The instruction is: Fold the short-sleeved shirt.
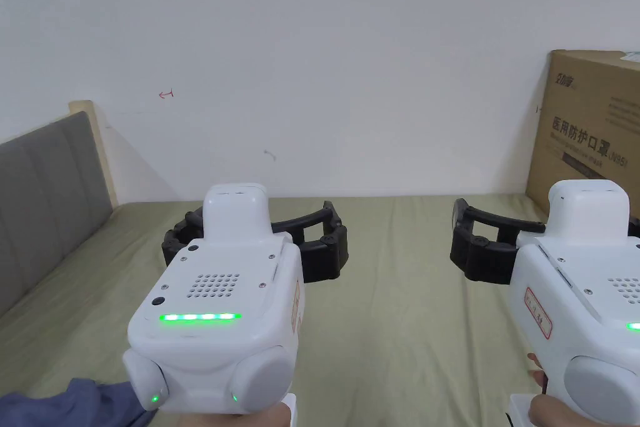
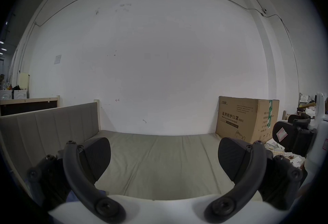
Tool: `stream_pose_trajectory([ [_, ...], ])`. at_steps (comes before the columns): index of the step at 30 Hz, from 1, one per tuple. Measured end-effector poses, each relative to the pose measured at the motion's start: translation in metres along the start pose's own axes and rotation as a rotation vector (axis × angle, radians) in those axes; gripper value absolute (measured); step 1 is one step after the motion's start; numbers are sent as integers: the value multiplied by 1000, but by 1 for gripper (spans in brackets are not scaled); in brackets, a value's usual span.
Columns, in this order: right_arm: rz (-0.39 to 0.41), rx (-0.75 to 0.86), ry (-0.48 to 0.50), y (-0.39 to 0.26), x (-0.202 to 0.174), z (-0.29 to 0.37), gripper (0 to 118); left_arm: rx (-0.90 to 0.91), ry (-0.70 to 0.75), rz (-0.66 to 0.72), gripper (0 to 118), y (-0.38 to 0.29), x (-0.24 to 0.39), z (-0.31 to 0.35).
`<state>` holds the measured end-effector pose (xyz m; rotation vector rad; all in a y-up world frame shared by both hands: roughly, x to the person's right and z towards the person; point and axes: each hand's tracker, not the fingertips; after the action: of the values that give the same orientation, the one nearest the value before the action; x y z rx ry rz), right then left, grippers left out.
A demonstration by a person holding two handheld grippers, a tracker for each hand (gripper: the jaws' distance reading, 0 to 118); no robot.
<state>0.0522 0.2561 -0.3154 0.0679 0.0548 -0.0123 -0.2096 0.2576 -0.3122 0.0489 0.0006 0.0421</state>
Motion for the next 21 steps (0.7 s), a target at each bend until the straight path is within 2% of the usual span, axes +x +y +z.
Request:
stream_pose_trajectory([
  [7, 6, 7, -7, -2, -1, 0, 118, 16, -7, -1, 118, 1, 0, 2],
  [10, 12, -15, 24, -4, 0, -3, 118, 10, -16, -24, 118, 1, 2, 1],
  [12, 13, -26, 27, -6, 0, -3, 117, 13, -6, -49, 109, -1, 4, 2],
  [13, 17, -28, 16, -7, -1, -2, 108, 26, -1, -61, 87, -2, 5, 5],
  [14, 21, -24, 9, -9, -2, -1, 86, 35, 7, -72, 60, -3, 6, 7],
  [15, 28, -5, 5, -10, -2, 2, 44, 37, 19, -91, 26, -3, 7, 7],
  [17, 48, 0, -5, -11, -3, 3, 14, -5, 51, -138, 6, -5, 8, 2],
  [18, 66, -57, -30, -11, -1, -3, 2, -45, 72, -141, 0, -5, 8, -2],
  [19, 48, -69, -52, -12, 1, -5, 0, -60, 67, -121, 1, -6, 6, -4],
  [21, -34, -95, 2, -14, 9, -9, 0, -105, 9, -33, 0, -8, 0, -8],
])
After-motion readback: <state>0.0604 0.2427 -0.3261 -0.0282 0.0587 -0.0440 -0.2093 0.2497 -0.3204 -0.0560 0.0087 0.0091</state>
